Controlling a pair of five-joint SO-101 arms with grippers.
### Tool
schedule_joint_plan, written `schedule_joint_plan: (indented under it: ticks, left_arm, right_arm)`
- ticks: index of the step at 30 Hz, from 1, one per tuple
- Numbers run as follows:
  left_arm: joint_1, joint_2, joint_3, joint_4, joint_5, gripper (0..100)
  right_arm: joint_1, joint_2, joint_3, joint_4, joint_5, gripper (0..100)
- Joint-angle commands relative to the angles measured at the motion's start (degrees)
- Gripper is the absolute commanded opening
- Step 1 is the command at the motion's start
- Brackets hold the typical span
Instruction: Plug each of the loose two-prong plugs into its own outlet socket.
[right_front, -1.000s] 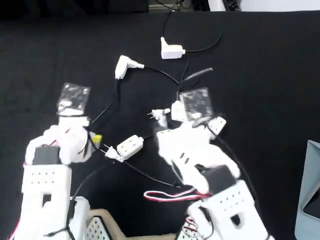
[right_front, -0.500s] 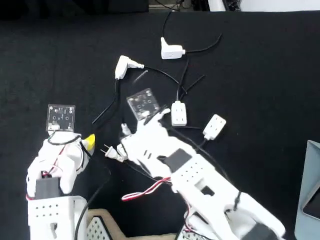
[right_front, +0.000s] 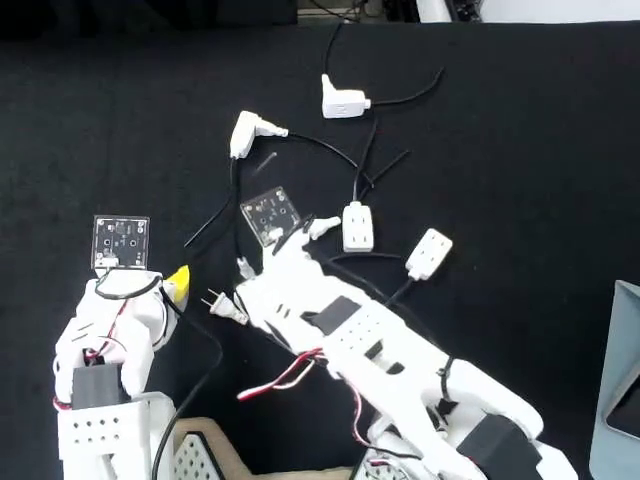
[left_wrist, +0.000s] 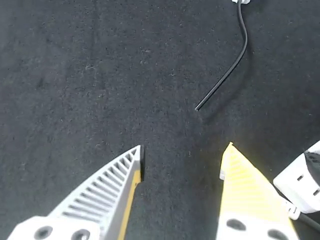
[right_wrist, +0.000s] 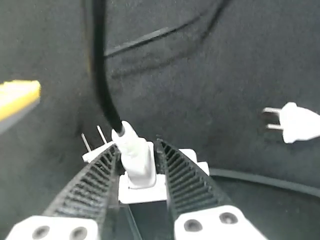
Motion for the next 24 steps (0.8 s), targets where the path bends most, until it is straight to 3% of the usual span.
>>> schedule_joint_plan:
  ticks: [1,9,16,24]
  left_arm:
    - [-0.1,-0.4,-0.5,-1.1,0.4,26]
    - [3.7,-0.6,-0.7,-7.6,6.9,26]
    - [11.6,-0.8,-1.1,-7.1,6.5,26]
    - [17.9,-0.8,-8.7,3.1,6.3,26]
  right_arm:
    - [-2.4,-3.7,1.2,-1.1,0.4,1.1]
    - [-5.7,-21.4,9.3,-0.7,0.5,1.1]
    - [-5.8,-24.6,11.6,-0.7,0.6,1.1]
    - [-5.8,-24.6,10.5,2.4,0.6,1.1]
